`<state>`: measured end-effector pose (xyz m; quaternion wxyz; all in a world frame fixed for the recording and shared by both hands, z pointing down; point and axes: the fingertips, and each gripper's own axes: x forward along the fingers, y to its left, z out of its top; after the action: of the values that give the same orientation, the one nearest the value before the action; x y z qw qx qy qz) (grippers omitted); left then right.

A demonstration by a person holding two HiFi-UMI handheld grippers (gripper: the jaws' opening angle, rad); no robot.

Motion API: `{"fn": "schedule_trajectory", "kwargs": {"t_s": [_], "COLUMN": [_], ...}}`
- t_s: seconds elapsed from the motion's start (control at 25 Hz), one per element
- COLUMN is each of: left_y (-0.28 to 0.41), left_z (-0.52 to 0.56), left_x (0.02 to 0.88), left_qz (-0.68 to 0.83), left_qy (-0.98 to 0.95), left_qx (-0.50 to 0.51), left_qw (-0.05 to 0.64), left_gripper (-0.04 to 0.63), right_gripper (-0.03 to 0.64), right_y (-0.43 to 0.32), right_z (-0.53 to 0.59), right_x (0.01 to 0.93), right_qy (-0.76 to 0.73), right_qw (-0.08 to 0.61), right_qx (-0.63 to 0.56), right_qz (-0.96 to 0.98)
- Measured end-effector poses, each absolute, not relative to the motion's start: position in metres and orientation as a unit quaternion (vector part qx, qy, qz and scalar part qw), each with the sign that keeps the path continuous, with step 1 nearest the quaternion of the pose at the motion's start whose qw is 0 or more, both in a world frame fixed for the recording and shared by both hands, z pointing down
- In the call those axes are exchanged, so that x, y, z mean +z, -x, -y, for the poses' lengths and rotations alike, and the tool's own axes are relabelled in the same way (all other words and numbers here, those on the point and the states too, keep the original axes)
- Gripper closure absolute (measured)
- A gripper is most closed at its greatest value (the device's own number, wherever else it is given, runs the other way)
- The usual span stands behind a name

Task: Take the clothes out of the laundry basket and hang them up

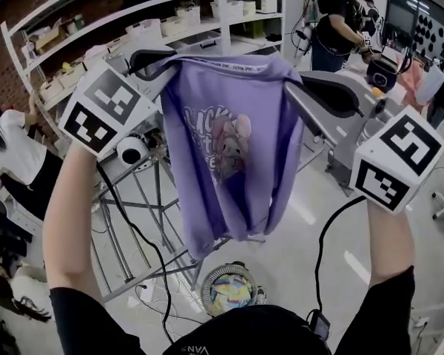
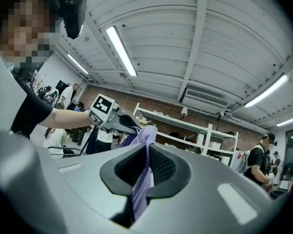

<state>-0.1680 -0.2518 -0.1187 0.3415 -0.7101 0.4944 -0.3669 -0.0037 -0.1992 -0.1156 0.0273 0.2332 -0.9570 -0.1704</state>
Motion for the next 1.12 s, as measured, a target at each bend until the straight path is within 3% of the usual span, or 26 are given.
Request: {"fn": "schedule_trajectory", "kwargs": {"t_s": [0.44, 0.68, 0.96, 1.12], "left_y": [0.182, 0.196, 0.238, 0.256], "left_z": [0.343, 0.378, 0.391, 0.367], "left_x": [-0.153, -0.124, -0.046, -0.002], "left_qz": [-0.559, -0.580, -0.578, -0.568], "left_qy": [0.582, 0.571, 0.615, 0.616], "left_qx": [-0.386, -0.412, -0.449, -0.466], "left_qw": [0.446, 0.411, 0.294, 0.285], "left_gripper": [0.555, 0.555, 0.555, 0.555], "right_gripper": [0.598, 0.598, 0.598, 0.598], "right_y": [0.030, 0.044, 0.082, 0.102], "right_z": [0.273, 0.301, 0.305, 0.278], "right_x": [-0.118, -0.092, -0.051, -0.005], "right_qy": [-0.256, -0.242, -0.177, -0.135], "right_qw": [-0.044, -0.037, 0.036, 0.035], "right_qx": [-0.201, -0.156, -0.084, -0.046], "right_qz": [0.945, 0.957, 0.980, 0.989]}}
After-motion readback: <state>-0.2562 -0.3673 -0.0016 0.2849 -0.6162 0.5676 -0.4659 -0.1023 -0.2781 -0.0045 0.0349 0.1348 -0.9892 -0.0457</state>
